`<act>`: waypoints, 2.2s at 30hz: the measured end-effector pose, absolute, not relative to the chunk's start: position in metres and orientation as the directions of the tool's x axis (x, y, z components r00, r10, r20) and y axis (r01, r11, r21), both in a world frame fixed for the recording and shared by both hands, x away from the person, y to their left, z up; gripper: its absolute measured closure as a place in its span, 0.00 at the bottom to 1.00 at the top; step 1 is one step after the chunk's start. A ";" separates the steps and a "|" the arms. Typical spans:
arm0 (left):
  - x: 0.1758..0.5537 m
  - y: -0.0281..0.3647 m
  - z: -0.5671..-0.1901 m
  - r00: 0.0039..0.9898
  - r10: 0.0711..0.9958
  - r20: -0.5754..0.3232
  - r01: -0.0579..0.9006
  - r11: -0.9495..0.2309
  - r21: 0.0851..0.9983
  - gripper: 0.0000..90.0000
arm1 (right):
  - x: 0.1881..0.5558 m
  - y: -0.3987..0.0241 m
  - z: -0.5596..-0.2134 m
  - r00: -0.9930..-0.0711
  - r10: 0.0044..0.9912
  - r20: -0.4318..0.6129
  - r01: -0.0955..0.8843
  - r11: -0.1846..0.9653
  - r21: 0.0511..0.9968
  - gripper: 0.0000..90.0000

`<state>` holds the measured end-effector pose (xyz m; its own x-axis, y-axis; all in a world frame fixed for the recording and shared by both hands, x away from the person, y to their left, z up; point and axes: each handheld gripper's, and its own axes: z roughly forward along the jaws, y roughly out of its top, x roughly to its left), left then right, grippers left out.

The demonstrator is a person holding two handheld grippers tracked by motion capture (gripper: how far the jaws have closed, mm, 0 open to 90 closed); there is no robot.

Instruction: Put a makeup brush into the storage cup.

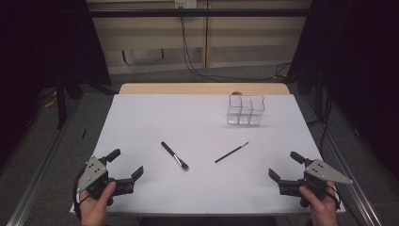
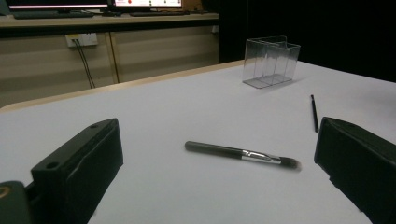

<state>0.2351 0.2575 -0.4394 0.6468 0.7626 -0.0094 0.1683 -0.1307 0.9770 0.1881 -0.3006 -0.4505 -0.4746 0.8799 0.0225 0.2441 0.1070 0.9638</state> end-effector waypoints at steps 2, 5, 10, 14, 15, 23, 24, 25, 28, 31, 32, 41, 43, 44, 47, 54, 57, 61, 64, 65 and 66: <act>0.236 0.257 -0.440 0.647 0.762 -0.015 0.172 -0.127 0.977 0.01 | 0.189 -0.300 -0.451 -0.475 0.880 0.023 0.246 0.108 0.963 0.00; 0.237 0.259 -0.441 0.639 0.769 -0.022 0.177 -0.119 0.977 0.01 | 0.191 -0.299 -0.452 -0.473 0.881 0.026 0.244 0.103 0.964 0.00; 0.237 0.258 -0.441 0.638 0.769 -0.029 0.179 -0.111 0.978 0.01 | 0.191 -0.299 -0.452 -0.471 0.882 0.027 0.241 0.100 0.965 0.00; 0.237 0.258 -0.440 0.646 0.763 -0.031 0.177 -0.110 0.978 0.01 | 0.192 -0.301 -0.453 -0.470 0.882 0.033 0.245 0.095 0.965 0.00; 0.237 0.258 -0.440 0.647 0.762 -0.030 0.177 -0.111 0.978 0.01 | 0.192 -0.301 -0.453 -0.469 0.882 0.034 0.246 0.094 0.965 0.00; 0.237 0.255 -0.439 0.654 0.756 -0.022 0.160 -0.110 0.981 0.01 | 0.190 -0.301 -0.452 -0.468 0.883 0.036 0.243 0.090 0.966 0.00; 0.237 0.254 -0.439 0.657 0.753 -0.030 0.162 -0.102 0.982 0.01 | 0.191 -0.302 -0.453 -0.464 0.885 0.036 0.247 0.090 0.965 0.00; 0.237 0.253 -0.438 0.657 0.754 -0.028 0.161 -0.104 0.981 0.01 | 0.192 -0.302 -0.453 -0.464 0.885 0.041 0.251 0.087 0.964 0.00; 0.238 0.251 -0.437 0.671 0.740 -0.050 0.168 -0.086 0.982 0.01 | 0.193 -0.302 -0.454 -0.462 0.886 0.043 0.252 0.085 0.964 0.00; 0.238 0.249 -0.437 0.689 0.723 -0.060 0.169 -0.079 0.983 0.02 | 0.194 -0.302 -0.454 -0.467 0.884 0.037 0.252 0.093 0.963 0.00; 0.238 0.248 -0.436 0.689 0.722 -0.059 0.171 -0.082 0.982 0.02 | 0.194 -0.302 -0.454 -0.466 0.884 0.033 0.249 0.095 0.964 0.00; 0.247 0.227 -0.435 0.722 0.690 -0.049 0.182 -0.122 0.976 0.03 | 0.195 -0.301 -0.454 -0.464 0.885 0.048 0.256 0.082 0.963 0.00; 0.251 0.220 -0.433 0.730 0.683 -0.027 0.166 -0.139 0.976 0.03 | 0.195 -0.301 -0.454 -0.464 0.885 0.045 0.257 0.086 0.963 0.00; 0.253 0.219 -0.433 0.734 0.679 -0.027 0.165 -0.141 0.976 0.03 | 0.195 -0.301 -0.454 -0.465 0.884 0.043 0.256 0.088 0.963 0.00; 0.258 0.215 -0.431 0.741 0.672 -0.019 0.153 -0.141 0.978 0.03 | 0.193 -0.302 -0.454 -0.464 0.885 0.039 0.257 0.093 0.962 0.00; 0.264 0.210 -0.426 0.749 0.662 -0.029 0.144 -0.120 0.982 0.03 | 0.190 -0.300 -0.452 -0.462 0.887 0.017 0.249 0.112 0.962 0.00; 0.265 0.208 -0.422 0.753 0.656 -0.044 0.148 -0.103 0.984 0.03 | 0.191 -0.301 -0.453 -0.456 0.890 0.017 0.250 0.110 0.962 0.00; 0.270 0.205 -0.420 0.753 0.657 -0.017 0.124 -0.118 0.985 0.03 | 0.192 -0.301 -0.453 -0.459 0.888 0.022 0.255 0.108 0.961 0.00; 0.273 0.202 -0.417 0.754 0.656 -0.008 0.106 -0.111 0.988 0.03 | 0.191 -0.301 -0.453 -0.459 0.888 0.019 0.251 0.109 0.962 0.00; 0.274 0.201 -0.416 0.755 0.656 -0.003 0.102 -0.112 0.988 0.03 | 0.191 -0.300 -0.453 -0.461 0.887 0.018 0.250 0.110 0.962 0.00; 0.275 0.200 -0.415 0.754 0.657 -0.003 0.101 -0.112 0.989 0.03 | 0.191 -0.300 -0.453 -0.464 0.886 0.017 0.248 0.111 0.962 0.00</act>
<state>0.2753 0.2005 -0.4149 0.7542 0.6567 -0.0027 0.1010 -0.1119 0.9886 0.1910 -0.3003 -0.4528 -0.4635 0.8859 0.0170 0.2479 0.1112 0.9624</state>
